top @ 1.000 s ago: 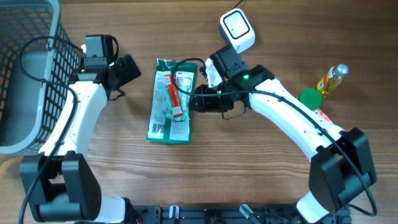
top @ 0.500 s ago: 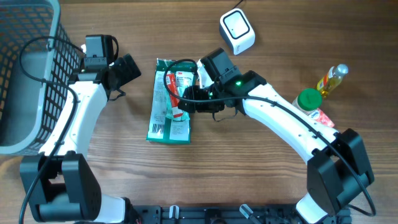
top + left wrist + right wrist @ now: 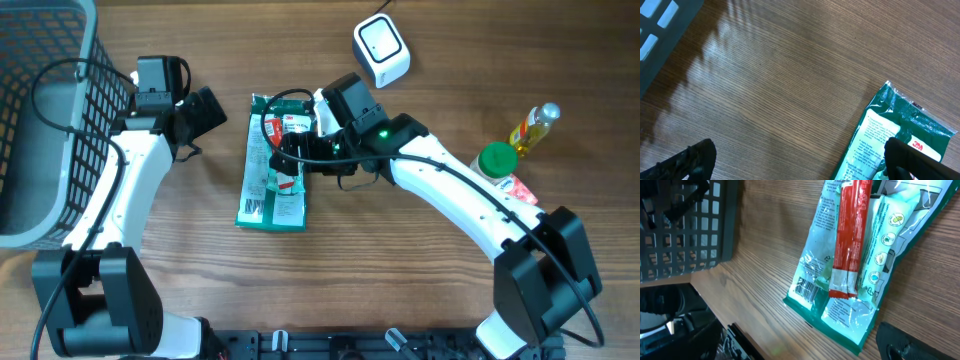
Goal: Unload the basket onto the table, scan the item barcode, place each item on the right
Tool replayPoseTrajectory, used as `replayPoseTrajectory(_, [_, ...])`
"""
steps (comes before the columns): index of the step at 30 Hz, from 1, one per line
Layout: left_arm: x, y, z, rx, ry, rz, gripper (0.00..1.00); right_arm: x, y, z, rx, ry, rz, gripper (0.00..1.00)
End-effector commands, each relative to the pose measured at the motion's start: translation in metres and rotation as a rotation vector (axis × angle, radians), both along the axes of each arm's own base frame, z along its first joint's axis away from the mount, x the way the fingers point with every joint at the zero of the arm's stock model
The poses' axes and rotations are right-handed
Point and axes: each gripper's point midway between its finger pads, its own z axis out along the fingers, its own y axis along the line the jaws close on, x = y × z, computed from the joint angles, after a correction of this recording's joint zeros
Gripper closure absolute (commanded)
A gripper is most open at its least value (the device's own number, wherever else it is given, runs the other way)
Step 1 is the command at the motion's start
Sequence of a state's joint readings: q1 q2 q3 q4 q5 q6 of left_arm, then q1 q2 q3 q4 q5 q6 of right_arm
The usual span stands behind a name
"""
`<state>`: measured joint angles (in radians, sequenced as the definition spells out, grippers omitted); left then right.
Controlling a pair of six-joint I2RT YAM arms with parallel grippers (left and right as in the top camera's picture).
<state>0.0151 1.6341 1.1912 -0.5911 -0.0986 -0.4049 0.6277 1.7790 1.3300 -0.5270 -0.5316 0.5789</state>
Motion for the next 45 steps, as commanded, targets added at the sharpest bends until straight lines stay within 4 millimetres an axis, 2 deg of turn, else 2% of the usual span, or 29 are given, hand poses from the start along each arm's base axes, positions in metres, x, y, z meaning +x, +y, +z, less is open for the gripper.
replayPoseTrajectory(1, [0.003, 0.000, 0.009, -0.001, -0.025, -0.004, 0.00, -0.002, 0.001, -0.002, 0.005, 0.001, 0.008, 0.00])
replayPoseTrajectory(2, [0.003, 0.000, 0.009, -0.001, -0.025, -0.004, 0.00, -0.002, 0.001, -0.001, 0.006, 0.000, 0.008, 0.02])
replayPoseTrajectory(5, [0.003, 0.000, 0.009, -0.001, -0.024, -0.004, 0.00, 0.002, -0.002, -0.004, -0.018, -0.011, -0.014, 0.29])
replayPoseTrajectory(8, [0.003, 0.000, 0.009, -0.001, -0.025, -0.004, 0.00, 0.002, -0.001, -0.004, -0.018, -0.013, -0.011, 0.37])
replayPoseTrajectory(10, [0.003, 0.000, 0.009, -0.001, -0.024, -0.004, 0.00, 0.005, -0.002, -0.008, -0.047, -0.023, -0.046, 0.48])
replayPoseTrajectory(12, [0.003, 0.000, 0.009, -0.001, -0.025, -0.004, 0.00, 0.005, 0.001, -0.013, -0.069, -0.025, -0.071, 0.50])
replayPoseTrajectory(16, [0.003, 0.000, 0.009, -0.001, -0.024, -0.004, 0.00, 0.003, 0.025, -0.027, -0.051, -0.053, -0.029, 0.51])
replayPoseTrajectory(19, [0.003, 0.000, 0.009, -0.001, -0.025, -0.004, 0.00, 0.007, 0.026, -0.051, -0.108, -0.055, -0.046, 0.62])
replayPoseTrajectory(23, [0.003, 0.000, 0.009, -0.001, -0.025, -0.004, 0.00, 0.008, 0.022, -0.069, -0.143, -0.009, -0.084, 0.60])
replayPoseTrajectory(25, [0.003, 0.000, 0.009, -0.001, -0.025, -0.004, 0.00, 0.008, 0.020, -0.070, -0.153, -0.012, -0.090, 0.55])
replayPoseTrajectory(28, [0.003, 0.000, 0.009, -0.001, -0.025, -0.004, 0.00, 0.011, 0.014, -0.074, -0.189, -0.021, -0.112, 0.53])
replayPoseTrajectory(37, [0.003, 0.000, 0.009, -0.001, -0.025, -0.004, 0.00, 0.008, 0.018, -0.104, -0.222, 0.013, -0.105, 0.54])
replayPoseTrajectory(45, [0.003, 0.000, 0.009, -0.001, -0.024, -0.004, 0.00, 0.007, 0.017, -0.111, -0.244, 0.014, -0.109, 0.54])
